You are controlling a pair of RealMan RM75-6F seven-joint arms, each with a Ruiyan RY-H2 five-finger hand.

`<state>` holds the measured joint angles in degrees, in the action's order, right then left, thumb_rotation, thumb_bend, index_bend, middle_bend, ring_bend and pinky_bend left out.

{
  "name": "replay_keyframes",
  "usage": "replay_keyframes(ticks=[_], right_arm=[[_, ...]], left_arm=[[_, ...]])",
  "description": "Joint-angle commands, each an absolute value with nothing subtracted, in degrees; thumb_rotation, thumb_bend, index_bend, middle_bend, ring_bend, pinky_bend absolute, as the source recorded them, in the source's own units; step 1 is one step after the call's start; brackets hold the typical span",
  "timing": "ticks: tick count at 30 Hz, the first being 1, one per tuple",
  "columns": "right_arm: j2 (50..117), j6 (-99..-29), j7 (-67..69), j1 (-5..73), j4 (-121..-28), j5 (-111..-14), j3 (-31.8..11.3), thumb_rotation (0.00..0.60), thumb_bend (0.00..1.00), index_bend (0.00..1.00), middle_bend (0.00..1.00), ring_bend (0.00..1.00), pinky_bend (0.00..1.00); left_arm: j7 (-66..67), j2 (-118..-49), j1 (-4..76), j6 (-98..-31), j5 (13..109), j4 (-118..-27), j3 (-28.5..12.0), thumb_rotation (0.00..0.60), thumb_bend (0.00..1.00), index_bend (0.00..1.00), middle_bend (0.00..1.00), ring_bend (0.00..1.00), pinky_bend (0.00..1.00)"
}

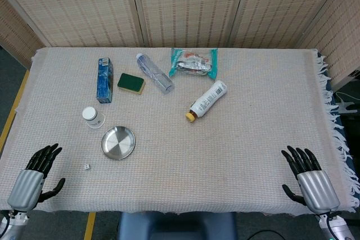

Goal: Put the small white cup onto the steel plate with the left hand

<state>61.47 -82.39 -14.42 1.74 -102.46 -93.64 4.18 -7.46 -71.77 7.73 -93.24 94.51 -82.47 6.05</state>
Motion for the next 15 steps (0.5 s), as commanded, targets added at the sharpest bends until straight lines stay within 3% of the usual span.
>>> replay_keyframes(ticks=[1, 5, 7, 9, 10, 12, 15], right_arm=[[61.2, -82.1, -14.1, 1.9, -102.6, -93.5, 4.1, 0.53, 0.2, 0.0, 0.0, 0.0, 0.0], [60.8, -82.3, -13.7, 1.8, -102.9, -93.4, 4.1, 0.531, 0.2, 0.0, 0.0, 0.0, 0.0], [60.6, -82.2, -13.5, 1.8, -102.9, -93.5, 4.1, 0.53, 0.2, 0.0, 0.0, 0.0, 0.0], [60.6, -82.0, -13.5, 1.8, -102.9, -93.3, 4.2, 0.53, 0.2, 0.0, 0.0, 0.0, 0.0], [60.5, -81.8, -13.6, 1.8, -103.0, -93.1, 4.2, 0.531, 0.2, 0.0, 0.0, 0.0, 0.0], [60.4, -81.6, -13.8, 1.8, -103.3, -92.9, 4.3, 0.531, 0.2, 0.0, 0.0, 0.0, 0.0], [60.5, -82.0, -14.0, 1.7, -103.5, -93.2, 4.2, 0.53, 0.2, 0.0, 0.0, 0.0, 0.0]], left_arm=[[-5.4, -71.0, 7.6, -91.2, 94.2, -83.0, 6.1, 0.6, 0.35, 0.0, 0.0, 0.0, 0.09], [-1.7, -71.7, 7.6, -88.5, 93.8, -83.9, 6.5, 0.6, 0.35, 0.0, 0.01, 0.0, 0.15], [2.3, -72.8, 7.7, -87.5, 93.1, -84.3, 5.9, 0.6, 0.36, 0.01, 0.13, 0.1, 0.33], [4.9, -74.4, 8.0, -86.8, 92.7, -83.9, 5.1, 0.6, 0.36, 0.05, 0.41, 0.38, 0.59], [5.8, -75.2, 8.2, -85.8, 92.2, -83.6, 4.9, 0.6, 0.36, 0.08, 0.6, 0.56, 0.73], [6.4, -77.0, 9.1, -83.1, 90.8, -82.6, 4.2, 0.6, 0.36, 0.16, 0.87, 0.83, 0.92], [6.6, -80.2, 10.6, -80.4, 89.8, -79.4, 3.0, 0.6, 0.36, 0.26, 0.98, 0.95, 1.0]])
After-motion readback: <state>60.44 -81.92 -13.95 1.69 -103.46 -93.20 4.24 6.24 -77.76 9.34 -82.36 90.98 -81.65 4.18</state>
